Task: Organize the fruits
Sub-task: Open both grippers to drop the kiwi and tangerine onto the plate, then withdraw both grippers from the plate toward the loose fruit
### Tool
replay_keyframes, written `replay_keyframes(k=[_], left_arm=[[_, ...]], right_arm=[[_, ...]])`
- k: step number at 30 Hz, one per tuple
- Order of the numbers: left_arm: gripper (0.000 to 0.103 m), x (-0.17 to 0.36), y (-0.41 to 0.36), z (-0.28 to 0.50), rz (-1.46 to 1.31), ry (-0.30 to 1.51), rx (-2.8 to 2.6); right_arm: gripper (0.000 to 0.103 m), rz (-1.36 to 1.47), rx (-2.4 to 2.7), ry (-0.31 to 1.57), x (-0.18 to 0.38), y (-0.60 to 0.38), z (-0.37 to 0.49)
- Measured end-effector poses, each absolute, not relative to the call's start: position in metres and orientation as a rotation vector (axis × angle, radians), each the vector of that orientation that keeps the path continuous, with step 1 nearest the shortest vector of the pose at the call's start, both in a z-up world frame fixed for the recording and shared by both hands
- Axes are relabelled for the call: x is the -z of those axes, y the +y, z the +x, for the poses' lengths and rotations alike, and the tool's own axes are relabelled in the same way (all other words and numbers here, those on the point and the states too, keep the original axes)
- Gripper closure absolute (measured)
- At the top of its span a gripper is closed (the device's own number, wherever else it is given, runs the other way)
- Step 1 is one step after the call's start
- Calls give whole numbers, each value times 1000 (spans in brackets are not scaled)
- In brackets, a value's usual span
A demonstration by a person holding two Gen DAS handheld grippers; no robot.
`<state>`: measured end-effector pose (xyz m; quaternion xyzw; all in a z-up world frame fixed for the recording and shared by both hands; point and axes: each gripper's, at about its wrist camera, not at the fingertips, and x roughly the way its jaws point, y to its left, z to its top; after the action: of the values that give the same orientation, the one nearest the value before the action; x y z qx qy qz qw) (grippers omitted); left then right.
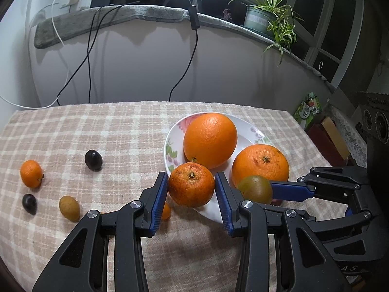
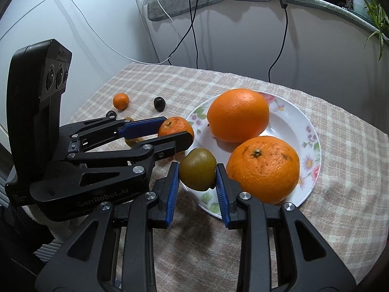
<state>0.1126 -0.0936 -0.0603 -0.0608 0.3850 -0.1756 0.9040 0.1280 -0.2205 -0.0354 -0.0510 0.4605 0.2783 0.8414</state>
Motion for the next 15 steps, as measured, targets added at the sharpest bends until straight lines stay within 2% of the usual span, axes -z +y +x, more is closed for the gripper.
replay_keyframes(k=[4,6,8,13,15], left_arm=[[64,60,-92,114,-144,800,366],[61,60,-90,115,-154,802,364],[48,60,-87,116,-167,801,354],[46,56,-82,116,-185,789,351],[46,55,-81,115,-183,785,350]], right_arm=[[72,-113,-585,972,35,-220,128],[71,-110,-587,976,35,-221,128],[64,-100,-584,974,35,-223,129],[47,-79,-603,958,32,-226,128],[43,-98,-600,949,31,-223,126]])
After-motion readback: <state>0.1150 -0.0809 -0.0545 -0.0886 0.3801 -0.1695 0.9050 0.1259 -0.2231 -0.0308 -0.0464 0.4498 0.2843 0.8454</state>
